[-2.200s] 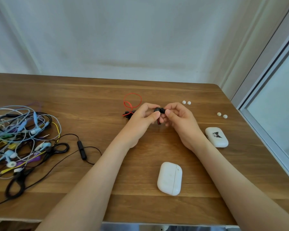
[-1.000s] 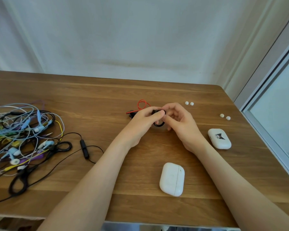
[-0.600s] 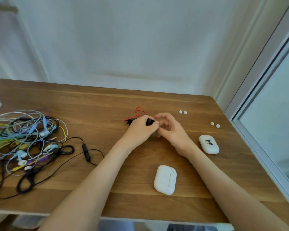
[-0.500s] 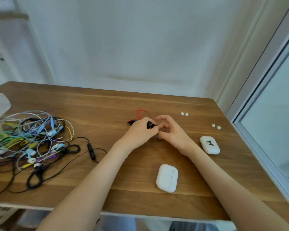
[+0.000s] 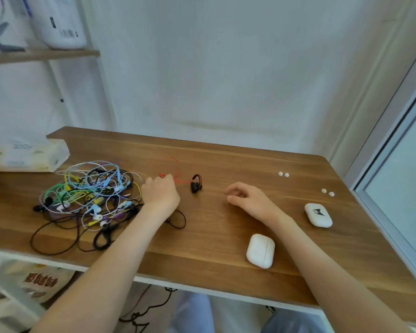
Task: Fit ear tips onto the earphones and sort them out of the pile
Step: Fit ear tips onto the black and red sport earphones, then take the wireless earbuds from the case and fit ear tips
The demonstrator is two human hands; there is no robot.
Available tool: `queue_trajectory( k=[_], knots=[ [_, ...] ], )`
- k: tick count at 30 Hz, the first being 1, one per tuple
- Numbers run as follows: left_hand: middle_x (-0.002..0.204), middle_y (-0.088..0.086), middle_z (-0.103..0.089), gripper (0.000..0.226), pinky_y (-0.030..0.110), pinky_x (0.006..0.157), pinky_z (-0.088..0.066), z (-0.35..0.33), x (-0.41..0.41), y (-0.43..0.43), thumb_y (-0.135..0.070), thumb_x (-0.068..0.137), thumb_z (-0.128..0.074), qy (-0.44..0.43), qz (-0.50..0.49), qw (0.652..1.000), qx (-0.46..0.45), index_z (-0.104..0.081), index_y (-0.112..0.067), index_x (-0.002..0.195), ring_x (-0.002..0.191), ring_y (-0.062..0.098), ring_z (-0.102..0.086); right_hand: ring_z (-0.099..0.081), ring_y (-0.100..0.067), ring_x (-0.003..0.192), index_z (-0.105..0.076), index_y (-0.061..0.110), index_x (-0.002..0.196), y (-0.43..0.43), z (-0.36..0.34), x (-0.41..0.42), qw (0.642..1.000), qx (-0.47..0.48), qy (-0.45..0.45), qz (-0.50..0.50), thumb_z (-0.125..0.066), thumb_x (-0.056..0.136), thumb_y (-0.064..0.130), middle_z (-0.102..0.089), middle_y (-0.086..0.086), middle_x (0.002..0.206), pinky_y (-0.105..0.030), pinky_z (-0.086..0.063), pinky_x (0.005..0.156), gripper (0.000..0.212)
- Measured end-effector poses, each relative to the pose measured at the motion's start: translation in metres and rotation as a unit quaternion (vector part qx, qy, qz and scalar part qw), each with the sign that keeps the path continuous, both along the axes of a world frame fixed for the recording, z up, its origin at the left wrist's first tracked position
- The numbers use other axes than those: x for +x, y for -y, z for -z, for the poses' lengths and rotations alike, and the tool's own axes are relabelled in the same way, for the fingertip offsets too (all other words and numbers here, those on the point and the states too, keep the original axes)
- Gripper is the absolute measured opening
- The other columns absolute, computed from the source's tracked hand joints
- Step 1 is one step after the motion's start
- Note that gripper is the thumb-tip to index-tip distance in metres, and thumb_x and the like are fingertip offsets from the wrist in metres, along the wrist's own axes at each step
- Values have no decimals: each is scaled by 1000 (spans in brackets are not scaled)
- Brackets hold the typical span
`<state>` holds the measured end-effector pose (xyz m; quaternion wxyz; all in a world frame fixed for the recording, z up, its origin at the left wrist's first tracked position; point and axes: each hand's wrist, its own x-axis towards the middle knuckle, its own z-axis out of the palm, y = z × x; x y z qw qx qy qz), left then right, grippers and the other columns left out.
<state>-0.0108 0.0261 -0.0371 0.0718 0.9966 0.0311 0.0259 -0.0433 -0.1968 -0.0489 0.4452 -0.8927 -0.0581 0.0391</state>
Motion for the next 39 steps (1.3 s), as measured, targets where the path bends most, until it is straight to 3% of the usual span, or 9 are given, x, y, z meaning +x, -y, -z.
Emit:
queue_trajectory(
  k=[7,13,16,19,24,26,29,33,39],
  knots=[
    [122,15,-55,34,36,79,-42,-18,-9,4,-19,96,-44,-20,-19,999,-19,-42,-4,127,113,32,-52,-54,-6,92,-62,25,112,-5,-8,1,997,-79,-4,8,-55,95,28,-60,7,103,-19,-41,76,19],
    [125,13,-53,30,34,84,-38,-36,-26,43,-13,95,-45,56,54,986,144,-49,-8,124,116,29,-47,-55,-10,94,-57,24,111,4,-19,-12,992,-116,-38,-8,-63,89,40,-57,8,101,-23,-43,76,28],
    [120,13,-54,26,34,76,-38,-37,-31,63,-12,97,-42,76,124,987,74,-52,-8,120,106,28,-52,-50,-12,101,-39,23,120,13,-38,-27,963,-188,-168,-98,-69,79,55,-46,12,105,-28,-42,84,60],
    [110,11,-61,22,34,70,-42,-35,-36,80,-19,99,-41,20,183,982,-38,-57,-8,110,91,26,-54,-47,-20,116,-25,25,127,24,-45,-45,920,-254,-250,-165,-75,75,50,-40,7,117,-39,-43,101,76],
    [113,7,-62,31,33,82,-47,-32,-40,105,-32,100,-42,-50,246,965,-81,-58,-11,117,101,25,-57,-55,-20,111,-28,26,137,36,-30,-51,927,-232,-248,-159,-78,62,57,-47,3,131,-34,-51,92,96],
    [113,8,-61,34,32,78,-45,-29,-39,110,-34,101,-41,-63,252,962,-84,-58,-10,117,100,25,-57,-61,-18,90,-36,21,133,40,-29,-47,937,-222,-236,-132,-76,61,56,-58,-4,120,-28,-53,71,89],
    [97,5,-65,41,33,76,-48,-26,-38,113,-41,102,-34,-111,246,951,-149,-59,-11,113,88,21,-62,-59,-15,88,-42,19,118,45,-28,-41,962,-238,-129,-46,-78,64,50,-56,1,110,-33,-54,74,71],
    [89,3,-70,31,32,84,-56,-20,-35,109,-40,98,-47,-201,241,890,-331,-63,-14,101,84,16,-69,-53,-11,95,-47,21,112,54,-15,-30,993,-99,-50,28,-83,70,32,-52,3,111,-28,-48,79,57],
    [77,-1,-67,22,32,84,-52,-5,-19,100,-32,92,-60,-189,216,860,-421,-69,-12,96,77,13,-60,-59,-15,80,-59,6,109,62,7,-20,974,204,-60,80,-69,85,8,-65,-7,93,-20,-50,69,26]
  ],
)
